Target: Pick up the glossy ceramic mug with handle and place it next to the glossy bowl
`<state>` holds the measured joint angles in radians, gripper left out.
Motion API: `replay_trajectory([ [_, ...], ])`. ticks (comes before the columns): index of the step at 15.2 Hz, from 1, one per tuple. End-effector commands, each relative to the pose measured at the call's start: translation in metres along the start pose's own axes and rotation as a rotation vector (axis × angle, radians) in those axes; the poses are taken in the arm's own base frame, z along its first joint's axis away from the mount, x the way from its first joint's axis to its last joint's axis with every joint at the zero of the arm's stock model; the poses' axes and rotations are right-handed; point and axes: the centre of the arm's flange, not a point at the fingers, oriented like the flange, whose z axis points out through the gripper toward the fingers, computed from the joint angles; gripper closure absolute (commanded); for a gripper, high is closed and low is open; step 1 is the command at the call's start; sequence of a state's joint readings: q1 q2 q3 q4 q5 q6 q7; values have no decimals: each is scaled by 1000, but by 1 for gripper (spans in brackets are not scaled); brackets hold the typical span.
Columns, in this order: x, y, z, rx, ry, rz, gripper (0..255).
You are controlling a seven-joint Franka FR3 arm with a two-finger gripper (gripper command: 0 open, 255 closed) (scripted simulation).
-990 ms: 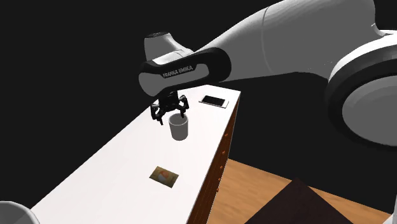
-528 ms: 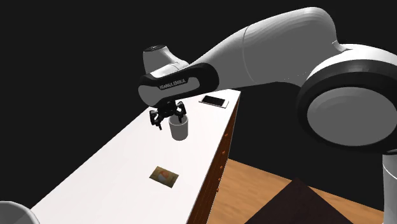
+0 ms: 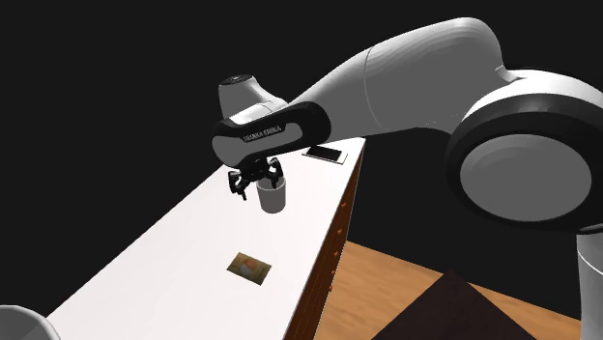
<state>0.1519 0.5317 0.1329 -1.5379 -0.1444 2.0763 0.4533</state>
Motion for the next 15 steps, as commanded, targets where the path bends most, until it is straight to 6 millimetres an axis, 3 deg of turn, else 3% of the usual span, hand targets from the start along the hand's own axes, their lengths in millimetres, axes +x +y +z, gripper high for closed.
replay_trajectory([
  [1,0,0,0,0,0,0,0],
  [2,0,0,0,0,0,0,255],
  [11,0,0,0,0,0,0,255],
  [15,1,1,-21,0,0,0,255],
])
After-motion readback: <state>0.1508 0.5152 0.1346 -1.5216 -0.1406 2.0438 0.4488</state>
